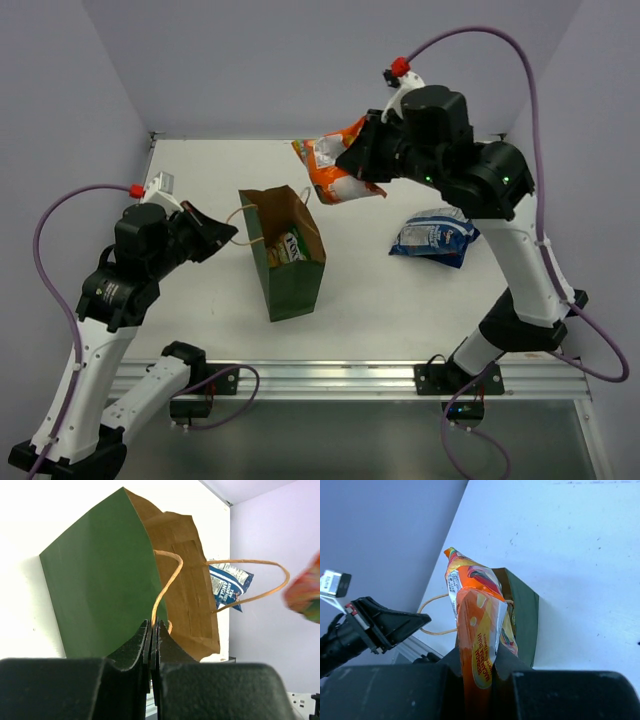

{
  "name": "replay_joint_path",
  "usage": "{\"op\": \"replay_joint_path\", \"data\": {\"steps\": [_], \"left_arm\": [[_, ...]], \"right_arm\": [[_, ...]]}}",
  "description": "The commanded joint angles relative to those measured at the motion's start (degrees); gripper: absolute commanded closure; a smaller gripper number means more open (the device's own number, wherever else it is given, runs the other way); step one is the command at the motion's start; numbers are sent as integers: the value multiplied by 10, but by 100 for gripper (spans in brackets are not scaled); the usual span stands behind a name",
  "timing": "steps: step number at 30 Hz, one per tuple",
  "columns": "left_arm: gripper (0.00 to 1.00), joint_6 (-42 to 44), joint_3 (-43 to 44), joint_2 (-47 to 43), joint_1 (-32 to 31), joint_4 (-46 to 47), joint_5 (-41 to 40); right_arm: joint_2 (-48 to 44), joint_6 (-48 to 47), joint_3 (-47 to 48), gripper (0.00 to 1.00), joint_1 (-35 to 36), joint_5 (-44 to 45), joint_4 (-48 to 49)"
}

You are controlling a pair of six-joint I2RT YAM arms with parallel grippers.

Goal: Take the snacks out of the paper bag

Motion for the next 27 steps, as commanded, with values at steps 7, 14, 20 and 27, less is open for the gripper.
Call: {"op": "replay_joint_path", "data": {"steps": [7, 14, 20, 27], "left_arm": [[100, 9, 25, 2, 4, 5, -17], [100, 22, 49, 8, 3, -11, -32], [100, 24, 49, 6, 3, -11, -24], [99, 20, 48, 10, 4, -6, -13]], "right_arm": [[-100, -23, -54, 98, -26, 13, 39], [-137, -29, -155, 98, -113, 68, 15], [-129, -53, -307, 99, -183, 65, 64], [-39, -58, -378, 99, -221, 14, 143]]}}
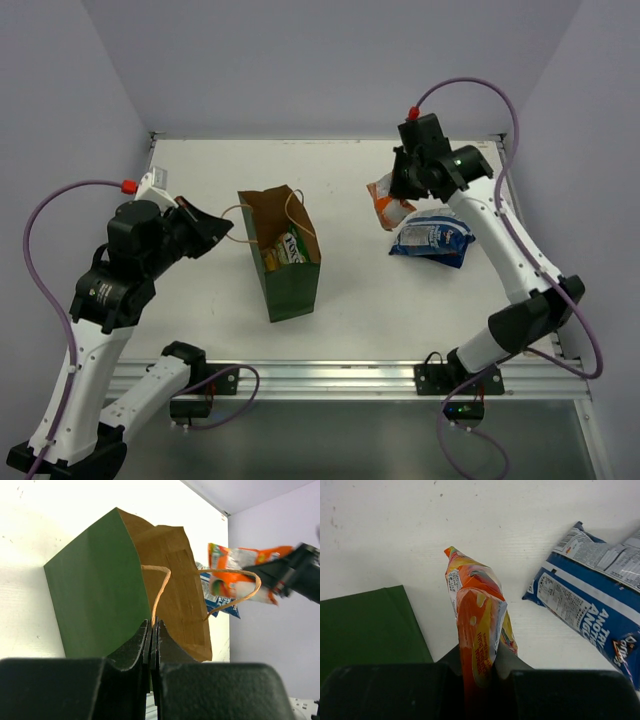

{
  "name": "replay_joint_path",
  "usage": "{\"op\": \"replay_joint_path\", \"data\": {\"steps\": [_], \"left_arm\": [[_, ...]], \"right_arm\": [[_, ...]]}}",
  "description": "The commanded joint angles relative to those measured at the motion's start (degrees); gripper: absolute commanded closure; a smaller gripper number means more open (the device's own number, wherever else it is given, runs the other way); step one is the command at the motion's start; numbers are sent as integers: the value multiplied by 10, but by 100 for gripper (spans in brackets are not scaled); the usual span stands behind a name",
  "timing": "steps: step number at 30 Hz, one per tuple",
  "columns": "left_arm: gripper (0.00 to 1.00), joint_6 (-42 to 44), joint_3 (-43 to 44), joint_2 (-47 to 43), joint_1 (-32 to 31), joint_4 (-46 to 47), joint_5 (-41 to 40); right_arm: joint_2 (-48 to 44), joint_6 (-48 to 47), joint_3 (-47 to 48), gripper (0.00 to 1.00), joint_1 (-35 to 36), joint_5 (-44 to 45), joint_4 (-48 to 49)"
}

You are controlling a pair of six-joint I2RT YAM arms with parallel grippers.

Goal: Take the snacks out of the paper bag

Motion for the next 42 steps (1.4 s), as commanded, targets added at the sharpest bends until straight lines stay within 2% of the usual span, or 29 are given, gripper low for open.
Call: {"op": "replay_joint_path", "data": {"steps": [1, 6, 12, 14, 18, 21, 22, 23, 24, 25, 27, 30, 32, 35, 36, 38, 39, 42], "left_arm": [[99, 11, 15, 3, 4, 2, 8], [98, 9, 14, 6, 3, 2, 17], [98, 11, 17, 9, 3, -1, 20], [98, 14, 20, 15, 4, -2, 22], [98, 18, 23, 21, 3, -2, 29], [99, 17, 19, 22, 4, 3, 39], [99, 17, 17, 22, 3, 3, 40], [99, 18, 17, 23, 3, 4, 41], [99, 21, 18, 23, 3, 5, 41], [99, 22, 20, 25, 3, 4, 42], [100, 27, 26, 27, 3, 3, 40], [100, 28, 30, 29, 3, -1, 34], [100, 26, 31, 30, 4, -1, 34], [100, 23, 32, 34, 3, 1, 38], [100, 22, 32, 35, 4, 3, 39], [100, 18, 30, 35, 3, 3, 39], [100, 18, 28, 34, 4, 3, 39], [100, 16, 25, 33, 3, 3, 39]], "right_arm": [[45, -8, -7, 99, -21, -42, 89], [139, -1, 9, 100, -41, -87, 97], [217, 5, 3, 98, -44, -63, 96], [227, 5, -14, 94, -44, -49, 97], [235, 6, -27, 75, -45, -4, 88], [210, 7, -30, 54, -45, 28, 72], [199, 7, -32, 41, -45, 36, 65], [186, 6, -31, 38, -44, 43, 62], [157, 8, -31, 25, -43, 48, 56], [142, 8, -25, 20, -40, 49, 46], [102, 9, -10, 18, -32, 43, 30], [67, 0, 40, 23, 5, 24, 14], [54, -2, 111, 26, 53, 30, -14], [71, 5, 232, 39, 118, 34, -68], [78, 8, 260, 50, 134, 31, -79], [103, 18, 344, 64, 178, 26, -113], [109, 21, 363, 82, 192, 16, -120], [109, 29, 398, 100, 235, -1, -113]]}}
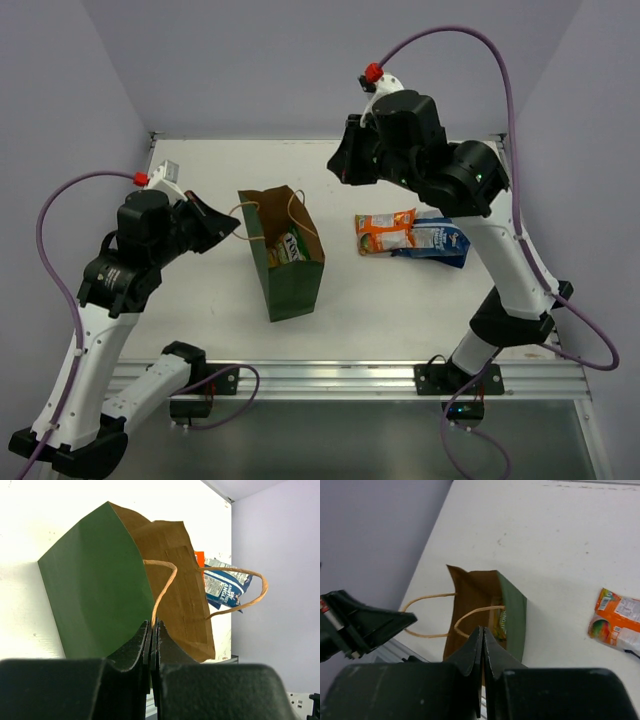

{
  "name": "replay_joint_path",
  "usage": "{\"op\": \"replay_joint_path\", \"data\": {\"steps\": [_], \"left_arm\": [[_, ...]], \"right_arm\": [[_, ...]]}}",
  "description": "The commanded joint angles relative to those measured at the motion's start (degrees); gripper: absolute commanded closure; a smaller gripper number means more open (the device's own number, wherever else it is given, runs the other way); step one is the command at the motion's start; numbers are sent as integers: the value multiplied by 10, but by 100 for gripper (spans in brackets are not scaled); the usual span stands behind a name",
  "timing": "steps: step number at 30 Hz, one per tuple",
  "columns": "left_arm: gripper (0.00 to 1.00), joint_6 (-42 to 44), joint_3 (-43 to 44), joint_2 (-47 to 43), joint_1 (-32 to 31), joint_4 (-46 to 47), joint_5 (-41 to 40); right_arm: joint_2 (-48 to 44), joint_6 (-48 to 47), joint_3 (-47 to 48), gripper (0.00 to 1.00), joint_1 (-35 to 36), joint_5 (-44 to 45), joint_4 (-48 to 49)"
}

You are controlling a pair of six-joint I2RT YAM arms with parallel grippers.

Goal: Take the snacks out of the paper bag

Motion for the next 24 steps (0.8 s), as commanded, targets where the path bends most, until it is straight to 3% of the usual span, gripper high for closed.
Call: {"op": "replay_joint_path", "data": {"steps": [1, 4, 11, 24], "left_arm": [[100, 8, 12, -3, 4, 3, 10], [100, 8, 2, -4, 4, 4, 11], [100, 8, -4, -7, 4, 1, 15], [100, 1, -7, -17, 4, 1, 21]], "right_arm": [[12, 13, 8, 100, 37, -35, -22], [-6, 1, -25, 100, 77, -61, 33], [48, 6, 24, 100, 140, -57, 24], [124, -2, -1, 100, 148, -31, 25]]}}
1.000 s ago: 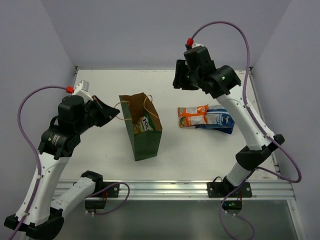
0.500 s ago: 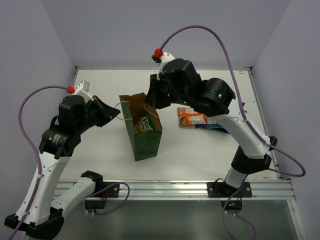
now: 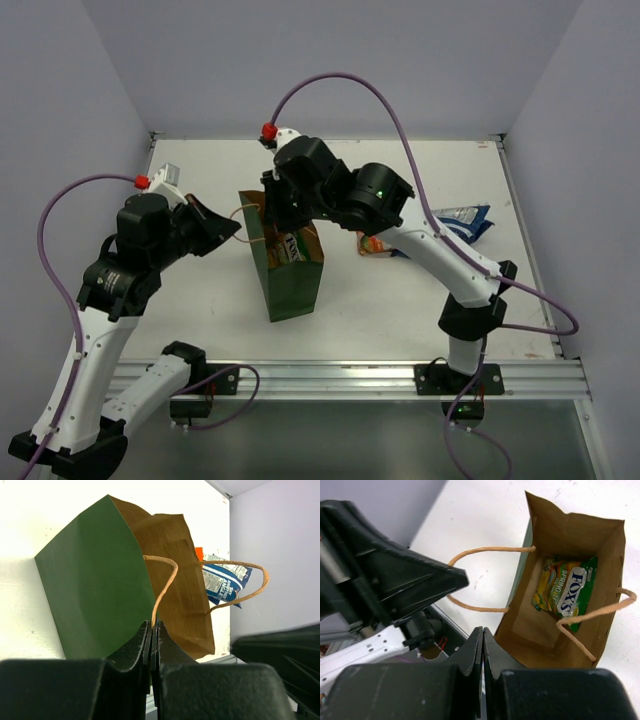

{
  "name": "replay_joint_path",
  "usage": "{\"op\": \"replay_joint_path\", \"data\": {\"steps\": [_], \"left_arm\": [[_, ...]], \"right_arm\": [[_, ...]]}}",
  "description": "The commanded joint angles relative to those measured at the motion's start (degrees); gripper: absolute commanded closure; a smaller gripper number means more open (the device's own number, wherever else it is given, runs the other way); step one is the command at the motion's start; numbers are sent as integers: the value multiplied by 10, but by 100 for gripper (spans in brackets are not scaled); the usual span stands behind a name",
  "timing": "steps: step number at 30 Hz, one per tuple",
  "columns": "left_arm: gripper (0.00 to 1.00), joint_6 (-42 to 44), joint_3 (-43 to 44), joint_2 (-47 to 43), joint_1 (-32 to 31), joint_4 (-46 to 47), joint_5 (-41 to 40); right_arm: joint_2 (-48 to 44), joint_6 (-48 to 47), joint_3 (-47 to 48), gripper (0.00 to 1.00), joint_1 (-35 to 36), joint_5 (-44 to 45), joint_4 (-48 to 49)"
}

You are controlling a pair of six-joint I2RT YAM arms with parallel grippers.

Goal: Take the snacks out of the paper bag

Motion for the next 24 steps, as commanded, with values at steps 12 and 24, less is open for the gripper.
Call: {"op": "replay_joint_path", "data": {"steps": [12, 24], "left_arm": [[100, 6, 10, -13, 2, -13, 12], [100, 16, 12, -16, 3, -19, 13]], "right_arm": [[31, 3, -45, 100, -51, 134, -51], [-50, -6, -201, 100, -91, 148, -29]]}}
